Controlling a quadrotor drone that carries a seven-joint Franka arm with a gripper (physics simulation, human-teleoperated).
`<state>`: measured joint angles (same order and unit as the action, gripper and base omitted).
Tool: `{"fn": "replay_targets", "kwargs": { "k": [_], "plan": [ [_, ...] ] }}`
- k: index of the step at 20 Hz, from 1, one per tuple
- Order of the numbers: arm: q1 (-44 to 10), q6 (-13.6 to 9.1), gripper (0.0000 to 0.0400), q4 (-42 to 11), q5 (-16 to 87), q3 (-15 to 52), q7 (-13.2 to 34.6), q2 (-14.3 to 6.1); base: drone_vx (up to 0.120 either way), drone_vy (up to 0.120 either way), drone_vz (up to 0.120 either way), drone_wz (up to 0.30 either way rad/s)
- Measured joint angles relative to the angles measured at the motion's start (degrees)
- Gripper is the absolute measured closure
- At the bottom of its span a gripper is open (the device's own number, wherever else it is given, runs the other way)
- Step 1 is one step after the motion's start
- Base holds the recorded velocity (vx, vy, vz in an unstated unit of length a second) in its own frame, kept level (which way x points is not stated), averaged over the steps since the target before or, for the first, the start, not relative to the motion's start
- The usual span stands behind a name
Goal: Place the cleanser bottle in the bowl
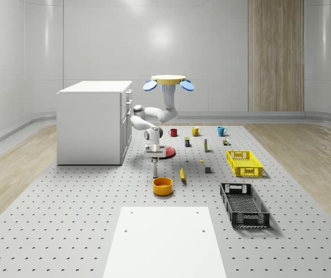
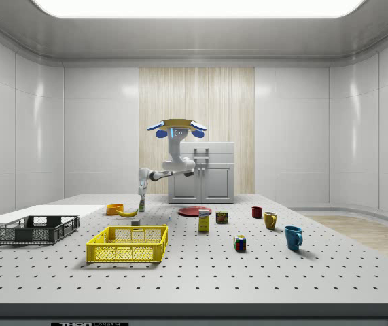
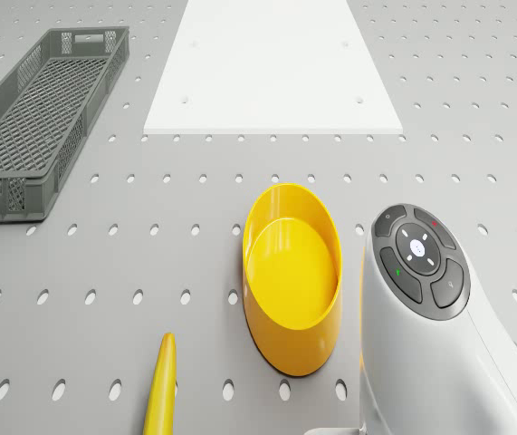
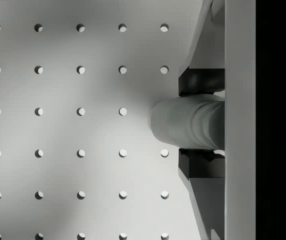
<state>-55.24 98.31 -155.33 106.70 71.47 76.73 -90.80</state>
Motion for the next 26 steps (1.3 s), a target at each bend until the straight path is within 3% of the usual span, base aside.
{"fn": "replay_targets", "kwargs": {
  "k": [4, 7, 16, 26],
  "plan": [
    [0.61, -1.05, 0.0249, -0.81, -2.29, 2.54, -0.1, -0.19, 0.0, 0.0, 0.0, 0.0],
    [1.07, -1.92, 0.0249, -1.41, -4.34, 4.78, -0.18, -0.34, 0.0, 0.013, 0.12, 0.0],
    [1.53, -2.86, 0.0248, -2.06, -7.13, 7.73, -0.23, -0.68, 0.12, 0.12, 0.12, 0.0],
    [1.55, -2.8, 0.0248, -2.15, -7.66, 8.2, -0.21, -0.96, 0.112, 0.0, 0.004, 0.0]
  ]
}}
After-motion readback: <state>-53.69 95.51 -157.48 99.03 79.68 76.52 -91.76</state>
